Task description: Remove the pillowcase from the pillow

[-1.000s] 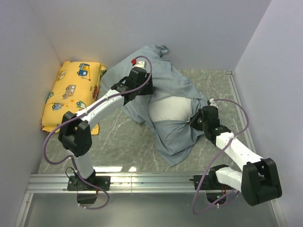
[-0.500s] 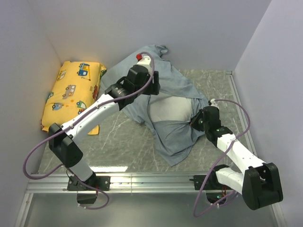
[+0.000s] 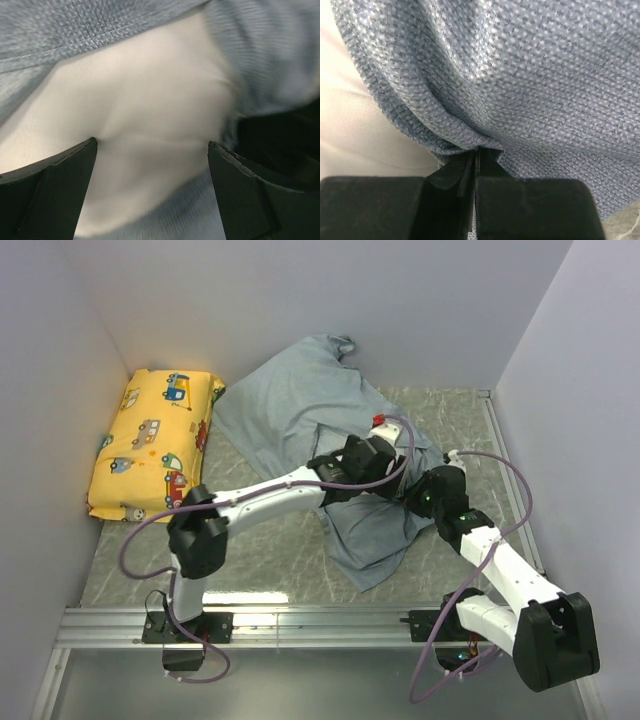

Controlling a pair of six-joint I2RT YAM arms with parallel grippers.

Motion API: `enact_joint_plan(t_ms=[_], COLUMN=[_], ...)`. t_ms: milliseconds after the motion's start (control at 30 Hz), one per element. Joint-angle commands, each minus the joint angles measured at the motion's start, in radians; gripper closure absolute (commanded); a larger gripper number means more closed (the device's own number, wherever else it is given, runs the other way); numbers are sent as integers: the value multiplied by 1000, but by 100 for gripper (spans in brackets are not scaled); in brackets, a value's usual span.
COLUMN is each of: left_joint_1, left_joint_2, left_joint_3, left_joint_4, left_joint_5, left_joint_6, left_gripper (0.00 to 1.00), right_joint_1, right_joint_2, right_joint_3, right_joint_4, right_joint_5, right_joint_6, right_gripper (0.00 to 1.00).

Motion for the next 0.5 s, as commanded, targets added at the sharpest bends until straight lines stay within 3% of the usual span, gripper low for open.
enact_joint_plan(t_ms=[0, 167, 233, 267, 367, 467], left_joint_1=[18, 48, 61, 77, 114, 163], left_joint_2=[57, 183, 209, 225, 216, 138], left_joint_3=[52, 181, 223, 256, 284, 235], left_joint_4=[51, 33, 14, 8, -15, -12], left_joint_5=[-154, -171, -173, -167, -136, -104], left_joint_6=[0, 6, 17, 17, 18, 9], left_gripper=[1, 1, 18, 49, 99, 100], right_joint_1=[2, 2, 0, 2, -3, -10], right_joint_2=[-20, -26, -35, -44, -43, -30], right_joint_3=[-19, -22, -25, -25, -17, -2], right_joint_4=[29, 28, 22, 19, 2, -12], right_joint_5=[13, 14, 22, 22, 56, 83], right_joint_6=[19, 19, 22, 21, 9, -8], right_gripper=[100, 100, 100, 100, 100, 100])
